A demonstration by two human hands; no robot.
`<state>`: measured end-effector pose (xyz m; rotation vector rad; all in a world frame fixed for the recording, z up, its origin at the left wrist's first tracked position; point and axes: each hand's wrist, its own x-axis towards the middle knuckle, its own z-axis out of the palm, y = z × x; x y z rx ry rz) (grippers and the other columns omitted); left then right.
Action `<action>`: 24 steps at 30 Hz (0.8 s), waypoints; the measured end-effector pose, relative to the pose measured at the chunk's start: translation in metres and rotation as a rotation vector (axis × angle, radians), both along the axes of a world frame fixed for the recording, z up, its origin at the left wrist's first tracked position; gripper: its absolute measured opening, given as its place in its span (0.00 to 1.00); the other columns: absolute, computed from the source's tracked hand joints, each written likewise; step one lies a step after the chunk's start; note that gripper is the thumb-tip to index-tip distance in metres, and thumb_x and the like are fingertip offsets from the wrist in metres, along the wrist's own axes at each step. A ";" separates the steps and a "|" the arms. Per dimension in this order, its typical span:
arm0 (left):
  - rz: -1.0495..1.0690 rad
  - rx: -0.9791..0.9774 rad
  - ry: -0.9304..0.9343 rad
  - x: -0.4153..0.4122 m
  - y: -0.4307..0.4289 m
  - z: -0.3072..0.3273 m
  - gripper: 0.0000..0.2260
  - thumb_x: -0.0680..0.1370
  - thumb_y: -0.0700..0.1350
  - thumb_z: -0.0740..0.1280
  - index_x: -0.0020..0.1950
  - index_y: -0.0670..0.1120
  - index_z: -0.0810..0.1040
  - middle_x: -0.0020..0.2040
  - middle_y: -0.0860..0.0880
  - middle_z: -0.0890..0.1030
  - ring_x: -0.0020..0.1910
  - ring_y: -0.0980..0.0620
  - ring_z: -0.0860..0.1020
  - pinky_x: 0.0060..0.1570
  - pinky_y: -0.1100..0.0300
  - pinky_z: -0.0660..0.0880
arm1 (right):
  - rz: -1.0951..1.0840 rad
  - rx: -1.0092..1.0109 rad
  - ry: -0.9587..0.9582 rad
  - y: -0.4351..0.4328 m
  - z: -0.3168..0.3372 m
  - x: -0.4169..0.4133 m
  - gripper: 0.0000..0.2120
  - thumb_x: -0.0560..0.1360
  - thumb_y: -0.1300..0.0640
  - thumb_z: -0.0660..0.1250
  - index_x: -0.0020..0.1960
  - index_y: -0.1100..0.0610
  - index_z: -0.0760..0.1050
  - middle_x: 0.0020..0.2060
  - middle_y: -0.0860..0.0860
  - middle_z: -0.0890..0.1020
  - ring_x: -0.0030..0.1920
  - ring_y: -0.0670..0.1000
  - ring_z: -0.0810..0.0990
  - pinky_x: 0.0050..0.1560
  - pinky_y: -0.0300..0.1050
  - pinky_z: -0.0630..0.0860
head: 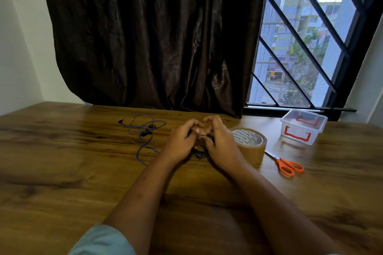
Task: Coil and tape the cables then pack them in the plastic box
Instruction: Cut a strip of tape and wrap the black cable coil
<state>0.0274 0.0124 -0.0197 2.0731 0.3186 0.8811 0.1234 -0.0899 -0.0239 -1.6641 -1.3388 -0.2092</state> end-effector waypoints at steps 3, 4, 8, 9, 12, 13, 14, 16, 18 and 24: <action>-0.026 -0.012 -0.029 0.000 0.001 0.000 0.07 0.81 0.41 0.58 0.55 0.52 0.70 0.40 0.50 0.76 0.33 0.61 0.75 0.36 0.61 0.78 | 0.019 0.033 -0.048 -0.002 0.002 -0.002 0.13 0.74 0.63 0.66 0.53 0.50 0.67 0.45 0.44 0.75 0.47 0.39 0.75 0.43 0.28 0.69; -0.035 -0.023 -0.036 -0.001 0.002 0.000 0.07 0.81 0.41 0.59 0.55 0.52 0.69 0.39 0.51 0.76 0.32 0.62 0.75 0.36 0.60 0.78 | 0.014 0.033 -0.069 -0.002 0.002 -0.002 0.11 0.75 0.63 0.66 0.51 0.51 0.69 0.45 0.45 0.76 0.46 0.38 0.74 0.44 0.27 0.69; -0.057 -0.048 -0.046 -0.002 0.002 0.000 0.09 0.80 0.41 0.59 0.52 0.56 0.69 0.38 0.54 0.77 0.32 0.62 0.75 0.36 0.60 0.76 | -0.055 0.015 -0.101 -0.001 0.001 0.000 0.06 0.76 0.60 0.66 0.53 0.54 0.76 0.48 0.48 0.78 0.47 0.42 0.75 0.45 0.25 0.68; -0.060 -0.045 -0.045 -0.002 0.002 0.000 0.09 0.80 0.41 0.60 0.51 0.57 0.70 0.38 0.53 0.77 0.33 0.60 0.76 0.36 0.58 0.77 | -0.073 0.011 -0.114 -0.001 0.001 0.001 0.07 0.76 0.60 0.66 0.53 0.54 0.77 0.48 0.49 0.78 0.47 0.42 0.74 0.45 0.25 0.67; -0.060 -0.022 -0.041 -0.003 0.000 0.001 0.07 0.77 0.44 0.65 0.48 0.58 0.73 0.39 0.44 0.76 0.38 0.41 0.78 0.40 0.42 0.76 | -0.096 0.001 -0.145 -0.002 0.001 0.001 0.09 0.77 0.58 0.65 0.56 0.56 0.79 0.50 0.49 0.77 0.48 0.41 0.72 0.46 0.24 0.65; -0.059 -0.009 -0.044 -0.003 0.000 0.002 0.07 0.76 0.45 0.67 0.47 0.57 0.73 0.40 0.42 0.77 0.40 0.37 0.78 0.41 0.40 0.76 | -0.099 0.002 -0.154 -0.002 0.002 0.001 0.09 0.77 0.58 0.65 0.56 0.56 0.79 0.50 0.49 0.77 0.49 0.41 0.71 0.47 0.23 0.64; -0.053 0.002 -0.047 -0.003 0.000 0.002 0.07 0.75 0.45 0.68 0.47 0.57 0.74 0.40 0.42 0.77 0.41 0.36 0.78 0.42 0.39 0.76 | -0.101 0.005 -0.156 -0.002 0.002 0.001 0.10 0.77 0.59 0.65 0.56 0.57 0.79 0.49 0.49 0.76 0.48 0.41 0.71 0.47 0.22 0.64; -0.031 0.014 -0.051 -0.003 0.000 0.002 0.07 0.75 0.44 0.68 0.46 0.56 0.75 0.39 0.45 0.78 0.41 0.38 0.79 0.43 0.39 0.76 | -0.109 0.011 -0.140 -0.002 0.002 0.001 0.10 0.76 0.59 0.66 0.56 0.58 0.80 0.48 0.48 0.74 0.47 0.41 0.71 0.47 0.20 0.64; 0.004 0.045 -0.042 -0.002 0.001 0.002 0.06 0.74 0.43 0.69 0.46 0.54 0.76 0.40 0.50 0.80 0.41 0.45 0.80 0.43 0.43 0.78 | -0.120 0.008 -0.128 -0.001 0.001 0.001 0.09 0.76 0.59 0.66 0.55 0.59 0.80 0.48 0.47 0.72 0.46 0.41 0.70 0.47 0.19 0.64; 0.096 0.311 0.003 -0.001 0.002 0.002 0.04 0.75 0.41 0.68 0.48 0.48 0.79 0.44 0.54 0.80 0.39 0.65 0.75 0.36 0.75 0.67 | -0.114 0.006 -0.125 0.000 -0.001 0.002 0.05 0.75 0.62 0.67 0.48 0.63 0.80 0.47 0.47 0.71 0.43 0.38 0.70 0.46 0.19 0.64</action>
